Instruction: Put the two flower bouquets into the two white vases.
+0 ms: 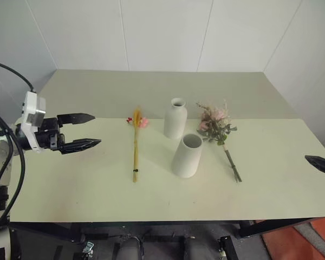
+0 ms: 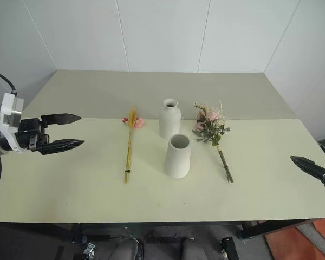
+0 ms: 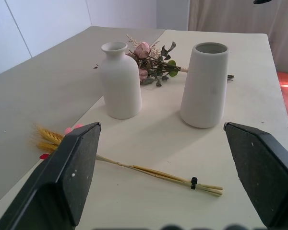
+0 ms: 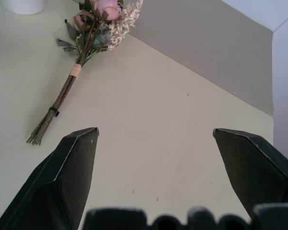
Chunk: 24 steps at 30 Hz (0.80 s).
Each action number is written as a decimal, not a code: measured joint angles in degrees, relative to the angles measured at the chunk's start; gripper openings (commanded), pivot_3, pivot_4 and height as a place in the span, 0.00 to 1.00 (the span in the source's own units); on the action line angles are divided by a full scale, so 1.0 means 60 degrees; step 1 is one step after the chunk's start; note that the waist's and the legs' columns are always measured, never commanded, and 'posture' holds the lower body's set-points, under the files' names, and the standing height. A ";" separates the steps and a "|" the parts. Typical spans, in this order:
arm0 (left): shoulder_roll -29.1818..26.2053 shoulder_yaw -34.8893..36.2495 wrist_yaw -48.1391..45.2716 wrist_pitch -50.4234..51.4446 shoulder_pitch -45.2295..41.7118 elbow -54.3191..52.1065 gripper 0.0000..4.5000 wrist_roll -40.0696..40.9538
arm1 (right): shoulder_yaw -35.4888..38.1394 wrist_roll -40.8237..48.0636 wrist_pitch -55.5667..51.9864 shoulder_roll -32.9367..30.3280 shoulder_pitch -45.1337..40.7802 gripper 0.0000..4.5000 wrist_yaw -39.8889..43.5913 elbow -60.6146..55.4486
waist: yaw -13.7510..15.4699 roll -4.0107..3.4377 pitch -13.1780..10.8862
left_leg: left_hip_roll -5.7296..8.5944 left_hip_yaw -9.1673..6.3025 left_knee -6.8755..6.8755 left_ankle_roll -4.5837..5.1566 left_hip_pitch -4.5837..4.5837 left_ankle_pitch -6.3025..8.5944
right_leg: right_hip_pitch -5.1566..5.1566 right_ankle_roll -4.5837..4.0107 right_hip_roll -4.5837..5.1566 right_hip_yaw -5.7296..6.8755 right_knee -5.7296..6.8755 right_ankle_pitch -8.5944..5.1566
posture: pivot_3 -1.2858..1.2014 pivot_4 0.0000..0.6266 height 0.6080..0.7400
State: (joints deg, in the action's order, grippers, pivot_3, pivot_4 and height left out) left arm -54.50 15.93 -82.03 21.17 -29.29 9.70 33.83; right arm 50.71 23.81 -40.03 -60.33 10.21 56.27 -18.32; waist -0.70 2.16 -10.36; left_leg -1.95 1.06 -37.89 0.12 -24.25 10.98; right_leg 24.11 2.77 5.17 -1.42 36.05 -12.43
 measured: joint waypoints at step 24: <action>0.0432 -0.0954 -0.0056 -0.0326 -0.0678 0.0022 0.99 -0.0398 | -0.4560 0.0746 -0.2292 -0.0555 -0.4658 1.00 -0.1091 0.0782 | -0.0064 0.0000 0.0001 | -0.0009 0.0029 0.0001 0.0001 0.0006 -0.0001 | 0.0017 -0.0057 -0.0009 -0.0032 0.0004 -0.0004 | 0.52 0.24 1.00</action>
State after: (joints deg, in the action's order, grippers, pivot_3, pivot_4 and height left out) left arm -51.91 10.21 -82.36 19.21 -33.36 9.84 31.44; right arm 23.35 28.28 -53.79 -63.66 -17.74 49.72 -13.63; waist -1.08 2.16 -10.35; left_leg -2.00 1.23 -37.89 0.13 -24.21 10.98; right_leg 24.21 2.43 5.11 -1.61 36.08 -12.46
